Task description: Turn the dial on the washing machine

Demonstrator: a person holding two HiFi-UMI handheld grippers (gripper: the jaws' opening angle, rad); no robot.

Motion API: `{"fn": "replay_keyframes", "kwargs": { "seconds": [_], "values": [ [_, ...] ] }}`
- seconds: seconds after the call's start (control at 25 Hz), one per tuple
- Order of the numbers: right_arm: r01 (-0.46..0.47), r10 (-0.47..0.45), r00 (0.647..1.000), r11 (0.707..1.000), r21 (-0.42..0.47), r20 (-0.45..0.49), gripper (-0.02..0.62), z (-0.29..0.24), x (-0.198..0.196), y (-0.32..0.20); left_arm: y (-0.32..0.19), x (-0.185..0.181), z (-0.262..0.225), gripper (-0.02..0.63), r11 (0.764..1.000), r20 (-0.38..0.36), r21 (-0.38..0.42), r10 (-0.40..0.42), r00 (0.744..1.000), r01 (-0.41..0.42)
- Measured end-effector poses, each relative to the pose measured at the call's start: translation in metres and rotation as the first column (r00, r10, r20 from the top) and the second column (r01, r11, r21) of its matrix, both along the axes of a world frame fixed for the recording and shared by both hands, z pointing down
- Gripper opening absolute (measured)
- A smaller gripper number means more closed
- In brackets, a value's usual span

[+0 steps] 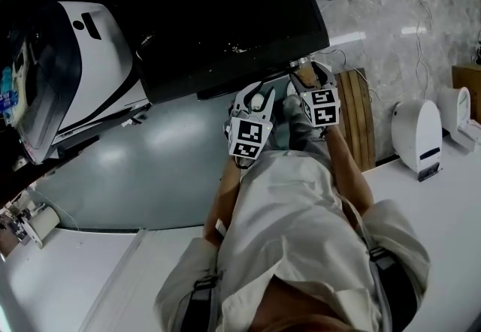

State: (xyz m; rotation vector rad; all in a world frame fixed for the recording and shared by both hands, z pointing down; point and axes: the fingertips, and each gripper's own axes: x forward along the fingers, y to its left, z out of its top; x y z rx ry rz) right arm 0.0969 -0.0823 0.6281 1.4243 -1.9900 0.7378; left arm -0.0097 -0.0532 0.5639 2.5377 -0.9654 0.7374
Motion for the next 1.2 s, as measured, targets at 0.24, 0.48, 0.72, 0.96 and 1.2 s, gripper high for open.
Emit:
{"fn": "replay_keyframes", "kwargs": {
  "seconds": [0.24, 0.48, 0.72, 0.96, 1.2],
  "values": [
    [0.003, -0.003, 1.000, 1.000, -0.009, 0.002, 0.302, 0.011, 0.001, -0.006, 0.000, 0.004, 0.006, 0.107, 1.000, 0.006, -0.011, -0.002, 1.000, 0.002],
    [0.011, -0.011, 1.000, 1.000, -0.021, 0.006, 0.304, 0.018, -0.001, -0.010, 0.001, 0.006, 0.014, 0.107, 1.000, 0.012, -0.028, -0.004, 1.000, 0.004],
    [0.005, -0.005, 1.000, 1.000, -0.022, 0.010, 0.299, 0.022, -0.002, -0.015, -0.001, 0.006, 0.017, 0.107, 0.999, 0.016, -0.040, -0.009, 1.000, 0.010],
    [-0.014, 0.014, 1.000, 1.000, -0.022, -0.004, 0.256, 0.025, 0.001, -0.017, 0.001, 0.003, 0.020, 0.107, 0.999, 0.022, -0.048, -0.013, 1.000, 0.014],
    [-0.017, 0.017, 1.000, 0.999, -0.027, -0.004, 0.264, 0.028, 0.000, -0.018, 0.002, 0.001, 0.021, 0.107, 0.999, 0.024, -0.052, -0.012, 1.000, 0.013]
  ]
}}
